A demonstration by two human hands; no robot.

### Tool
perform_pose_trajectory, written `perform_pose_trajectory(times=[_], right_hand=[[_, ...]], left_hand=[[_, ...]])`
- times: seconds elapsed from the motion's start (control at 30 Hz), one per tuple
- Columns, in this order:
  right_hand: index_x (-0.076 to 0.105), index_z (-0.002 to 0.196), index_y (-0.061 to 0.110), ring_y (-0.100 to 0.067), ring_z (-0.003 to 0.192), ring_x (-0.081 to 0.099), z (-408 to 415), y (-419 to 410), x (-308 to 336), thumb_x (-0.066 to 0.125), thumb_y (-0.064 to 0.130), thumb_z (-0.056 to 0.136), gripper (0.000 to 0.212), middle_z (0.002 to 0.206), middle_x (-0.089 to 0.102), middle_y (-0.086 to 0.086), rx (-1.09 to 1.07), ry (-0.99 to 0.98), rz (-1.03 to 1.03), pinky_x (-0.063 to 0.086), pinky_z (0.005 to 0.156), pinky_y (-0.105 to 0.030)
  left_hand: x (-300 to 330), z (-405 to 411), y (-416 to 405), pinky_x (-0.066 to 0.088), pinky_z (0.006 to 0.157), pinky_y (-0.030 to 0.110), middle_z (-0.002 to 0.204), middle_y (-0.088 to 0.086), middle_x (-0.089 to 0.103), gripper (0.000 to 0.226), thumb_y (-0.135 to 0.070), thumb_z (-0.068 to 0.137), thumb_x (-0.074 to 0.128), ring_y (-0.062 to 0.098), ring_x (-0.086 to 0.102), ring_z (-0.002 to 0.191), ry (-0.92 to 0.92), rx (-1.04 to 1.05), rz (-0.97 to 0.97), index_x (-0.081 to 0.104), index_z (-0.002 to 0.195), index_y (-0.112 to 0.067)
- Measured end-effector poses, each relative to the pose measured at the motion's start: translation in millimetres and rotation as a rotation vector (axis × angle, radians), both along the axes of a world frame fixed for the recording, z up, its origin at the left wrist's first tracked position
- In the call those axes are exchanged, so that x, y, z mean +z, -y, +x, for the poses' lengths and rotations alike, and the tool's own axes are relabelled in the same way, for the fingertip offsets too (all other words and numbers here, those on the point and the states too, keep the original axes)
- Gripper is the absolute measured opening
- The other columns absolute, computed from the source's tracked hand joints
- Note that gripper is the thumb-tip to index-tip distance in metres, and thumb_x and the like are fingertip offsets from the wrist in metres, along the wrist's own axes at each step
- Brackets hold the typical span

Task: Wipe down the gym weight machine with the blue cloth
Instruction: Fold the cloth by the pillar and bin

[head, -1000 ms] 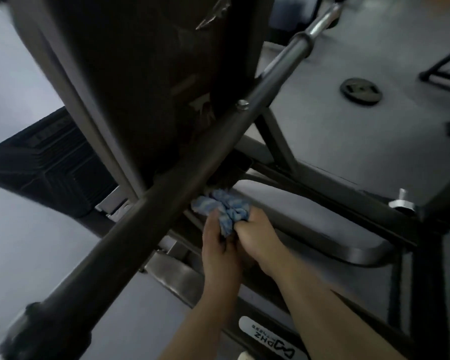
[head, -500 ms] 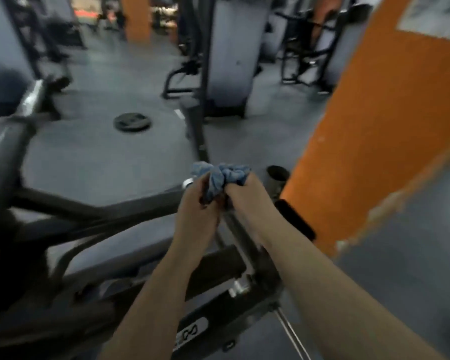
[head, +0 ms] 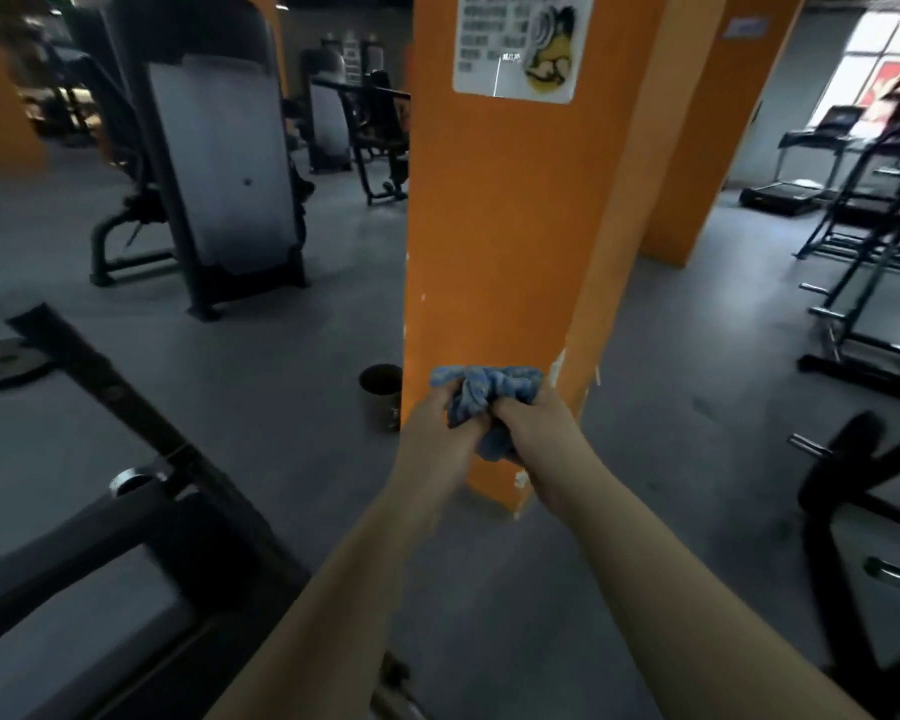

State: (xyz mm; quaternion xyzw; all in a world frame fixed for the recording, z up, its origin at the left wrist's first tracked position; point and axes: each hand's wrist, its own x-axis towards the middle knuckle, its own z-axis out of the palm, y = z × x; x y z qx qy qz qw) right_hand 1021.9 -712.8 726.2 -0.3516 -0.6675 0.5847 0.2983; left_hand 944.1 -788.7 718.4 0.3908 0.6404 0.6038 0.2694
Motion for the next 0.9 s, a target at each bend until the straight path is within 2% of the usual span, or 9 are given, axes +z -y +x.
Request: perform_pose_trajectory(times=[0.13,0.2,0.27,0.4,0.57,0.63,0.73,0.83,0.9], right_hand=[[0.06,0.111,0.004,-0.026,0.089,0.065,43.0,-91.1,-29.5,0.042,0.0,0.093,0.026,0.101,0.066,-0.018,-0.03,0.009,-0.094,0.057,0.075,-0.041],[0.059,0.113,0.004,-0.032,0.096,0.064,64.6,-144.3,-39.2,0.045,0.002,0.092,0.025,0.107,0.064,-0.022,-0.031,0.043,-0.146,0.054,0.084,-0.05],[0.057,0.111,-0.001,-0.035,0.099,0.063,85.1,-201.7,-45.4,0.047,0.001,0.092,0.022,0.108,0.063,-0.026,-0.012,0.104,-0.179,0.052,0.087,-0.053],[0.058,0.111,-0.003,-0.032,0.1,0.063,113.2,-290.9,-55.6,0.049,0.001,0.093,0.021,0.108,0.063,-0.024,0.044,0.162,-0.225,0.054,0.087,-0.045],[0.059,0.114,0.006,-0.022,0.093,0.066,99.7,-350.1,-63.2,0.053,0.006,0.093,0.022,0.106,0.067,-0.014,0.166,0.11,-0.318,0.055,0.085,-0.042],[0.061,0.111,0.008,-0.019,0.089,0.067,84.2,-363.4,-68.2,0.054,0.004,0.092,0.02,0.102,0.068,-0.011,0.202,0.083,-0.349,0.055,0.084,-0.039],[0.062,0.099,0.012,-0.024,0.092,0.065,49.9,-377.3,-79.6,0.054,-0.002,0.091,0.018,0.094,0.066,-0.009,0.239,0.081,-0.351,0.053,0.086,-0.041],[0.06,0.081,0.018,-0.033,0.102,0.06,3.4,-386.7,-91.8,0.055,-0.005,0.088,0.025,0.086,0.062,-0.008,0.29,0.125,-0.313,0.049,0.089,-0.051],[0.06,0.082,0.017,-0.033,0.104,0.06,-34.0,-393.4,-103.0,0.06,-0.001,0.086,0.019,0.087,0.063,-0.01,0.326,0.171,-0.288,0.051,0.086,-0.047]], left_hand=[[-24.2,43.1,-92.8,0.054,0.077,0.023,0.103,-0.007,0.061,0.027,-0.012,0.094,0.052,0.01,0.061,0.094,0.135,-0.05,-0.05,0.051,0.118,-0.024],[-33.4,65.7,-146.5,0.055,0.08,0.03,0.111,0.004,0.062,0.028,-0.009,0.095,0.051,0.019,0.062,0.1,0.193,-0.009,-0.073,0.053,0.122,-0.015],[-40.2,86.6,-201.1,0.054,0.077,0.031,0.117,0.014,0.06,0.031,-0.004,0.095,0.049,0.026,0.06,0.104,0.3,0.041,-0.078,0.051,0.126,-0.007],[-48.5,118.2,-278.2,0.051,0.058,0.014,0.108,0.012,0.062,0.022,-0.003,0.095,0.048,0.014,0.061,0.086,0.428,0.12,-0.122,0.055,0.116,-0.008],[-63.2,103.9,-328.8,0.052,0.059,0.018,0.113,0.008,0.064,0.027,-0.005,0.094,0.05,0.018,0.063,0.099,0.537,0.261,-0.066,0.058,0.118,-0.014],[-70.2,89.8,-339.8,0.052,0.07,0.022,0.112,0.006,0.064,0.025,-0.004,0.093,0.05,0.018,0.063,0.1,0.552,0.305,-0.032,0.061,0.108,-0.02],[-85.5,61.0,-350.9,0.049,0.081,0.031,0.12,0.007,0.059,0.035,0.002,0.089,0.054,0.021,0.059,0.106,0.618,0.436,0.046,0.054,0.118,-0.017],[-97.3,20.5,-357.6,0.049,0.074,0.028,0.105,0.004,0.058,0.04,0.01,0.085,0.056,0.018,0.059,0.096,0.67,0.562,0.132,0.048,0.098,-0.027],[-106.9,-12.1,-361.3,0.049,0.07,0.026,0.104,0.003,0.055,0.042,0.01,0.082,0.06,0.021,0.058,0.097,0.696,0.601,0.144,0.045,0.101,-0.024]])
